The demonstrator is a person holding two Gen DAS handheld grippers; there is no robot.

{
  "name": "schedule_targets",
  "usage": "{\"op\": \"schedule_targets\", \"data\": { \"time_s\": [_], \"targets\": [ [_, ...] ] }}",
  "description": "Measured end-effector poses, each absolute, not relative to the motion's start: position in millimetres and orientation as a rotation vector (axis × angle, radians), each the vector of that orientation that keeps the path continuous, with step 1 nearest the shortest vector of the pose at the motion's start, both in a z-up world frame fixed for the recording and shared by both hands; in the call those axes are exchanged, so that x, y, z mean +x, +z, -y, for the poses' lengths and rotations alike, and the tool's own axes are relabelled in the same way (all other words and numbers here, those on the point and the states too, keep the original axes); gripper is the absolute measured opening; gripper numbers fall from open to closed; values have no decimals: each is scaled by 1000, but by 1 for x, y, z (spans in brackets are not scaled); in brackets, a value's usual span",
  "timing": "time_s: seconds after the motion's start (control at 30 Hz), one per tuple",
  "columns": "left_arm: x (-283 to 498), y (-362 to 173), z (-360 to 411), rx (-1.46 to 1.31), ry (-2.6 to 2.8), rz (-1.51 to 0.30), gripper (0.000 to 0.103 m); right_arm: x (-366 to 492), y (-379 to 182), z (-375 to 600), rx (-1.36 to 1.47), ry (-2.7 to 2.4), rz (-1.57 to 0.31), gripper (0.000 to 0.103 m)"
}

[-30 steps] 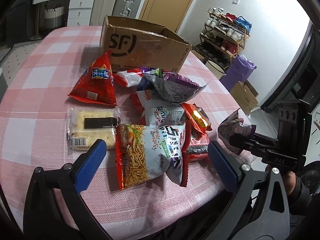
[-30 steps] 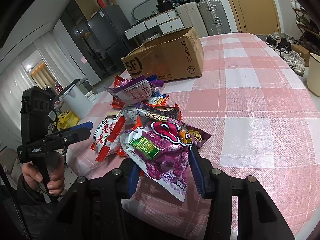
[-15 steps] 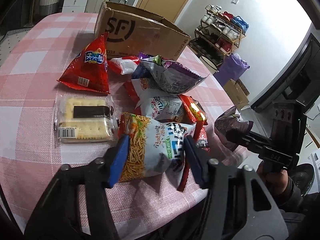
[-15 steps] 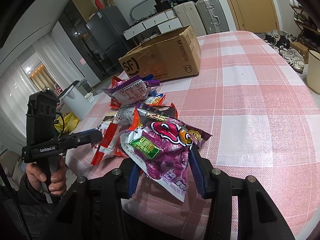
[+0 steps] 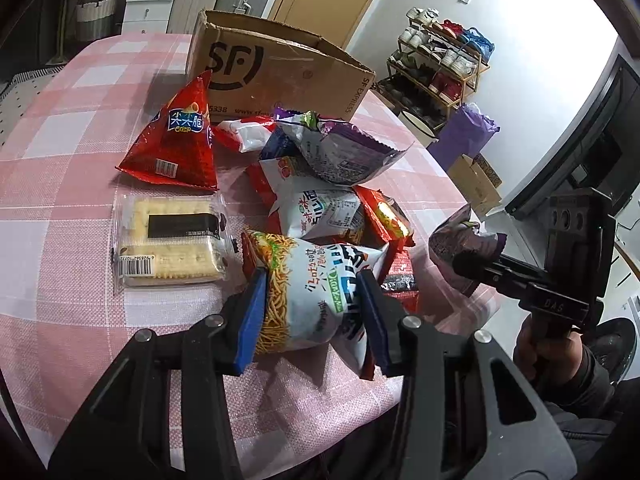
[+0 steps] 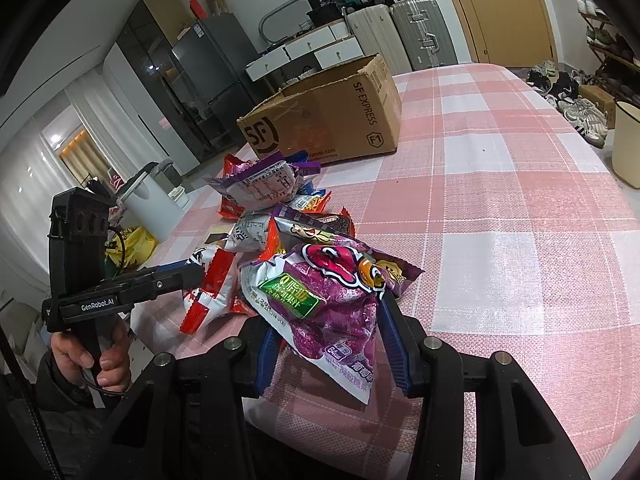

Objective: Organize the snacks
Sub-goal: 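Lift the purple grape bag with the right tool while the left tool grasps the noodle snack bag, then carry both held bags over the open cardboard box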

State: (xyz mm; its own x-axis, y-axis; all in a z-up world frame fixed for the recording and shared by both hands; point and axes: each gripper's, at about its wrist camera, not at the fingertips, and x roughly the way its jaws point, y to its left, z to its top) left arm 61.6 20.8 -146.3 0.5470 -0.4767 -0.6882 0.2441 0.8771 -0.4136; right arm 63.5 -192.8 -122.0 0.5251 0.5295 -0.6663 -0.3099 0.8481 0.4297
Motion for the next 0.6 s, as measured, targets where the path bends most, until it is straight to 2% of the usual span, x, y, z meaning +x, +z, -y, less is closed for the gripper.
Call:
{"op": "schedule_targets", "data": {
  "time_s": [0.6],
  "targets": [
    [46,-128,-34,-280,-438,-836,42,61,-112,191,272,520,-855,46]
  ]
}}
